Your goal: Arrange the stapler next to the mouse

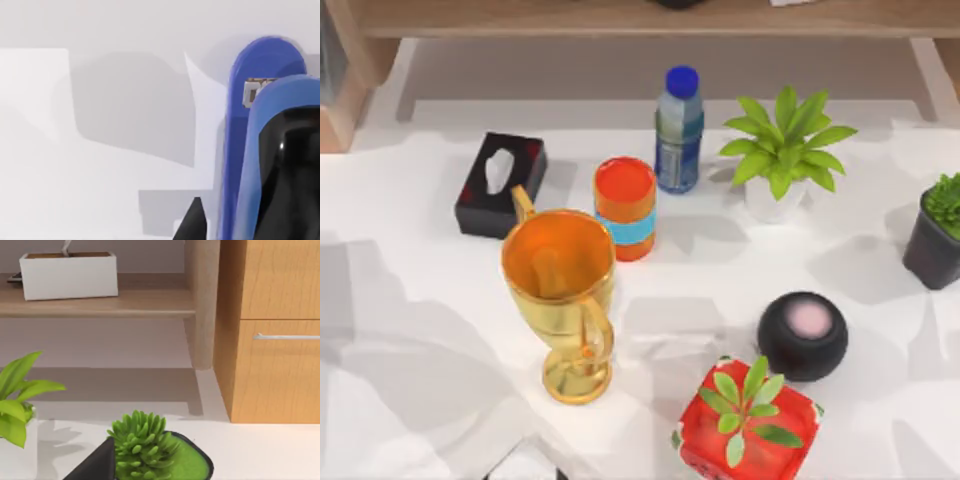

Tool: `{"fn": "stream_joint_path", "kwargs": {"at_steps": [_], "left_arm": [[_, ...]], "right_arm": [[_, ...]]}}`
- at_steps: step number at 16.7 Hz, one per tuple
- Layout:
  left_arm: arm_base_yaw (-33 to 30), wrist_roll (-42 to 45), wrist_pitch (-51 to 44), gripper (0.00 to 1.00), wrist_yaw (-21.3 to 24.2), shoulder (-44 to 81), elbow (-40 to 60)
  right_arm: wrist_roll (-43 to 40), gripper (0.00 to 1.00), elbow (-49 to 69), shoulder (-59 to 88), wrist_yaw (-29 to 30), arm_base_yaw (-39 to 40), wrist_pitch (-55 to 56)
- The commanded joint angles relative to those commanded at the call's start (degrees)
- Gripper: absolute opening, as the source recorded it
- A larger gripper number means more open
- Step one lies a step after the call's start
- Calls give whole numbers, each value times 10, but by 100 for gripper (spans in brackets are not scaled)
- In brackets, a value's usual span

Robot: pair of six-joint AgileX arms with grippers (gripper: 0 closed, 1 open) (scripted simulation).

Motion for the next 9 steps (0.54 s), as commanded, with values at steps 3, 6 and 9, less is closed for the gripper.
{"fn": "stream_joint_path", "kwargs": {"at_steps": [3,6,9], "left_arm": [[0,0,0,98,0,0,0],[0,0,0,100,0,0,0],[0,0,0,100,0,0,0]], "right_arm": [[0,100,0,0,0,0,0],[0,100,0,0,0,0,0],[0,100,0,0,0,0,0]]}}
